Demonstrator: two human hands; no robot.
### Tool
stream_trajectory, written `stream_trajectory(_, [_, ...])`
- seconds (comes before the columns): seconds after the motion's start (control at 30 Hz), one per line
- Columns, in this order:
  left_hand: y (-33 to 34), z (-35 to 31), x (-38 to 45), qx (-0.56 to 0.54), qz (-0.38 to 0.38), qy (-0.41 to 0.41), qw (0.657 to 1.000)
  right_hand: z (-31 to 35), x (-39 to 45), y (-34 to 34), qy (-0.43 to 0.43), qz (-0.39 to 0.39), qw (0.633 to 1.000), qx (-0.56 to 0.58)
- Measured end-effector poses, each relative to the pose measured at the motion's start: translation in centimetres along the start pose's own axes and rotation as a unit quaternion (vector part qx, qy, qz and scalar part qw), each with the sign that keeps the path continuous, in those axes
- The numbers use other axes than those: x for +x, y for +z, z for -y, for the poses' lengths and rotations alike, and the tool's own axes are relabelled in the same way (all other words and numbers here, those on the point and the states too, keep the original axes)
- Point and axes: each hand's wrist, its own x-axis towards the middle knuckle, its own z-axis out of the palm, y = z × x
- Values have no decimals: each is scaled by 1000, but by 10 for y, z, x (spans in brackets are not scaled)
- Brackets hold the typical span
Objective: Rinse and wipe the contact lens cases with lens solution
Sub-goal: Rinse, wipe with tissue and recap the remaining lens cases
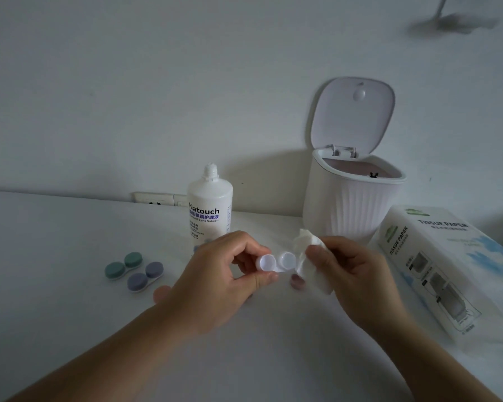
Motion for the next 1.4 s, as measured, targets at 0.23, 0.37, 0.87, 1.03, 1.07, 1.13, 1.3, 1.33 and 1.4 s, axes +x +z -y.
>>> stream_trajectory(0.23, [-4, -3, -1, -17, 9, -6, 1000, -7, -2, -41, -16, -10, 972, -236])
stream_trajectory(0.37, [-3, -3, 0, -17, 10, 3, 1000, -14, -18, -61, 12, 42, 906, -421])
stream_trajectory(0.87, [-4, -2, 1, -94, 36, -71, 992, -13, -12, -55, 84, 151, 778, -604])
stream_trajectory(1.03, [-3, -1, 1, -87, 33, -75, 993, -4, -4, -49, 22, 103, 842, -529])
stream_trajectory(1.07, [-3, 0, 1, -89, 33, -78, 992, 0, -2, -45, 7, 105, 879, -464])
stream_trajectory(1.13, [-3, 1, 2, -102, 35, -85, 991, 9, 4, -35, 17, 155, 934, -321])
stream_trajectory(1.3, [-1, 0, 5, -148, 32, -110, 982, 20, 22, -12, 86, 236, 967, -49])
stream_trajectory(1.33, [-1, 1, 5, -151, 26, -111, 982, 20, 24, -9, 89, 236, 968, -17])
stream_trajectory(1.4, [-2, 3, 6, -144, 20, -107, 984, 17, 25, -5, 83, 236, 968, 32])
